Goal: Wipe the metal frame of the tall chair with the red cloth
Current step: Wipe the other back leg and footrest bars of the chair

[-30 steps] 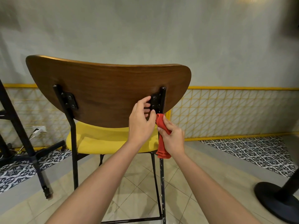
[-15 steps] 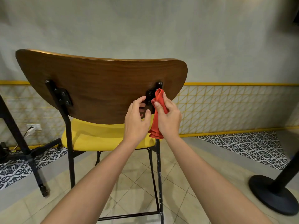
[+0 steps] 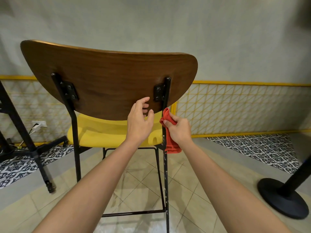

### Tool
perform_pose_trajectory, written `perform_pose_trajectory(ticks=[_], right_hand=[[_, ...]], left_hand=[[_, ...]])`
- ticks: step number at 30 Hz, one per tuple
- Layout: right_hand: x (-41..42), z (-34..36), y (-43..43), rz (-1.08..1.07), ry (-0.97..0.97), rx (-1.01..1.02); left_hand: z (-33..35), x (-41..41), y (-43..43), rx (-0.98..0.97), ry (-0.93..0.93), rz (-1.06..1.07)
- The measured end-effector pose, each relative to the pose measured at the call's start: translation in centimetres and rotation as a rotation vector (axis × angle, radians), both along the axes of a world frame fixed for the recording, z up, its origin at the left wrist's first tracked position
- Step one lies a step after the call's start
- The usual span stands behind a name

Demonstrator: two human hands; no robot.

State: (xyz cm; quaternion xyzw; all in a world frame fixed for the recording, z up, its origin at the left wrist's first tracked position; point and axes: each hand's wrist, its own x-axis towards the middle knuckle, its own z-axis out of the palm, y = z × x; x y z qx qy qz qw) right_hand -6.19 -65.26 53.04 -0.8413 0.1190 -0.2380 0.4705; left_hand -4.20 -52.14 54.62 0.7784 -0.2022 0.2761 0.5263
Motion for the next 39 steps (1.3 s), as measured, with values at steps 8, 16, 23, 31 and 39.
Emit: perform_pose_trajectory(ticks=[8, 16, 23, 31, 39], right_hand=[[0.1, 4.5, 1.6, -0.056, -0.416, 0.063], [0.2, 2.1, 0.3, -0.135, -0.233, -0.626], [-0.2, 2.9, 0.5, -0.208, -0.469, -0.766], [0.4, 3.8, 0.7, -0.261, -0.425, -1.021], [0.1, 3.5, 0.8, -0.257, -0.389, -1.018]], left_hand=[[0.1, 0.0, -0.5, 0.001, -0.013, 0.01], [-0.3, 0.2, -0.7, -0.018, 0.012, -0.007], [0.1, 0.1, -0.8, -0.015, 0.012, -0.006], [0.2, 0.2, -0.9, -0.015, 0.009, -0.009], [0.2, 0.0, -0.5, -0.017, 0.032, -0.004]])
